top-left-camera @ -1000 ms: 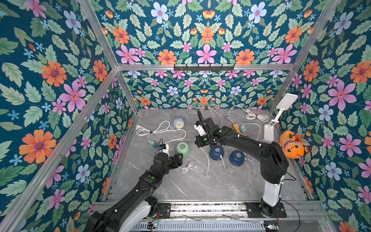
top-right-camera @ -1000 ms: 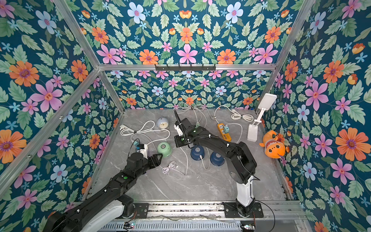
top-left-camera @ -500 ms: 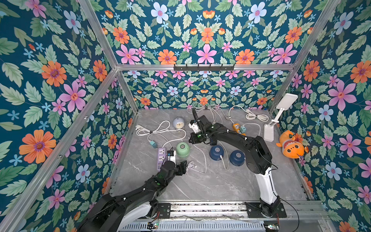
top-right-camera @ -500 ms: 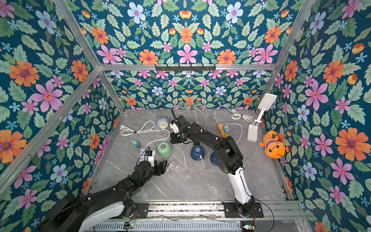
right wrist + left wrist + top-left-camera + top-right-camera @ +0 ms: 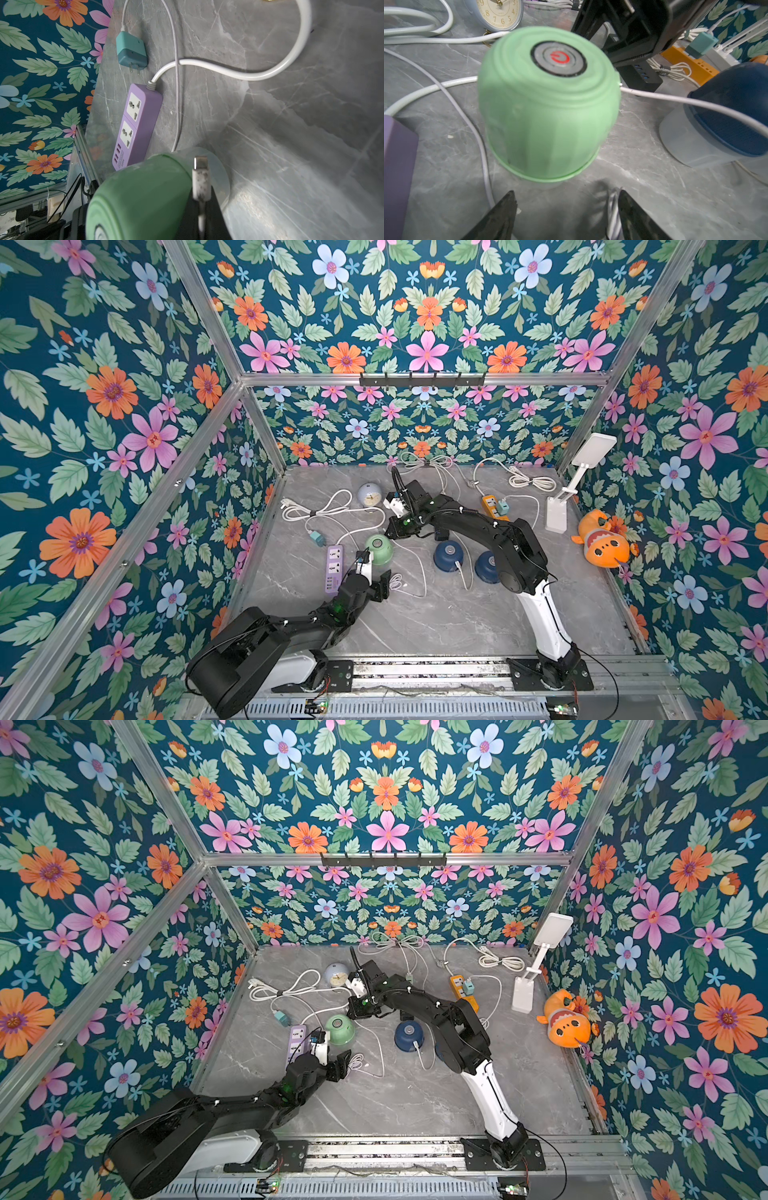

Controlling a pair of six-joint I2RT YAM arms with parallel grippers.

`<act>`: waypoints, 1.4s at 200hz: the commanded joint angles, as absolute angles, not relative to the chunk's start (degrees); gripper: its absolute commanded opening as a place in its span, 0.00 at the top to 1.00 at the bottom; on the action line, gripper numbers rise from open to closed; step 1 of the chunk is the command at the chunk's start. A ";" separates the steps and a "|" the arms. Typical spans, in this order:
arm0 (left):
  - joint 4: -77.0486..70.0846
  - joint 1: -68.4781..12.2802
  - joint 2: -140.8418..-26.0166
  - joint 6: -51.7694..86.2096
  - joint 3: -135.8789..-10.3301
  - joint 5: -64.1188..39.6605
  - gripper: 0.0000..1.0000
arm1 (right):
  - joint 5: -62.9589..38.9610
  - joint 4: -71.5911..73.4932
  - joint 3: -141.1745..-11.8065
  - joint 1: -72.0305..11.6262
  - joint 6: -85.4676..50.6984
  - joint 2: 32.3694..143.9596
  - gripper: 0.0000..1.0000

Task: Charge the cordless meat grinders
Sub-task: Pick up the cordless meat grinder at the center of the board.

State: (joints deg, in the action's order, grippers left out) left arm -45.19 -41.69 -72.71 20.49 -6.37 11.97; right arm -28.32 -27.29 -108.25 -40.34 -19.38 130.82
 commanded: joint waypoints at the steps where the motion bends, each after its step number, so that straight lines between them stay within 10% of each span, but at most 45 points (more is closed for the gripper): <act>1: -50.88 -42.07 -75.39 17.41 -6.84 14.75 0.23 | -30.28 -28.96 -109.29 -40.50 -18.47 131.71 1.00; 280: -75.43 -42.47 -96.18 10.87 -8.02 19.88 0.18 | -34.73 -30.93 -108.57 -41.13 -16.02 135.79 1.00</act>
State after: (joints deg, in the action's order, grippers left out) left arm -70.85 -42.46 -96.71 11.49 -8.56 21.15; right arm -30.63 -29.12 -108.68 -40.47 -16.14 135.39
